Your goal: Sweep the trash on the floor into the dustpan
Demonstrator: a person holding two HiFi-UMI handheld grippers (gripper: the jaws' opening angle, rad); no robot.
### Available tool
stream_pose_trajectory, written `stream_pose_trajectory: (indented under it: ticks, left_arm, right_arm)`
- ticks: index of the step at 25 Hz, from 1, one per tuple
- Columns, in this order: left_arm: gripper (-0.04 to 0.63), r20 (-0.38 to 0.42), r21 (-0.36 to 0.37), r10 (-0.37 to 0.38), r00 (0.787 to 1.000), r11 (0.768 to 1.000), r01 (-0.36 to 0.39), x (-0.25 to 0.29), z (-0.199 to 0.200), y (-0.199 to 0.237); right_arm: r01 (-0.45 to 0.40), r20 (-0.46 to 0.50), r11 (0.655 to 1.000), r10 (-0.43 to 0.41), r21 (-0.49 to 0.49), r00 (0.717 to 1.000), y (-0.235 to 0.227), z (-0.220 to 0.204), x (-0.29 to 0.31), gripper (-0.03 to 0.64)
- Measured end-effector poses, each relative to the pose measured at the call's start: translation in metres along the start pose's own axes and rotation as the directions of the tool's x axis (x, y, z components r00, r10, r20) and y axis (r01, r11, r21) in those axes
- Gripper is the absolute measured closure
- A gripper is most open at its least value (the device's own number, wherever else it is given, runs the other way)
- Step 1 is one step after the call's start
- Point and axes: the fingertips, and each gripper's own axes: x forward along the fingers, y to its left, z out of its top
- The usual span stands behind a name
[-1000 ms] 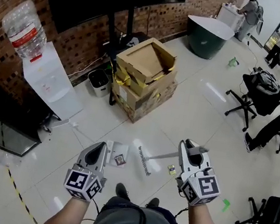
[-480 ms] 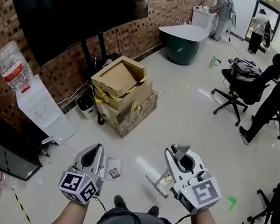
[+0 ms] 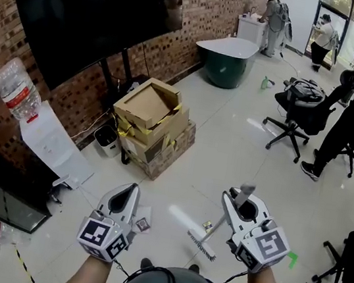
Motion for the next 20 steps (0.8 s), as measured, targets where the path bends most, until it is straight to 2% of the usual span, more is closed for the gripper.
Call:
stream_pose_trajectory:
  ticks: [3, 6, 15, 20]
  left_arm:
    - [0.586, 0.001, 0.035, -0.028, 1.0, 0.999, 0.028, -0.011, 0.01, 0.012]
    - [0.586, -0.015, 0.02, -0.026, 1.0, 0.999, 0.027, -0.018, 0.004, 0.032]
    - [0.586, -0.026, -0.021, -0.023, 0.999, 1.0, 0.023, -0.021, -0.009, 0.062]
    - [0.586, -0.036, -0.035, -0.032, 0.999, 0.999, 0.03, -0.019, -0.006, 0.064]
  right_arm:
    - [0.046, 0.006, 0.999, -0.046, 0.0, 0.999, 0.011, 0.003, 0.001, 0.543]
    - [0.082, 0.021, 0.997, -0.082, 0.001, 0.996, 0.016, 0.006, 0.011, 0.544]
    - [0.093, 0.011, 0.996, -0.094, 0.003, 0.996, 0.028, 0.006, 0.026, 0.545]
    - [0.107, 0.022, 0.994, -0.107, 0.014, 0.994, 0.027, 0.011, 0.033, 0.543]
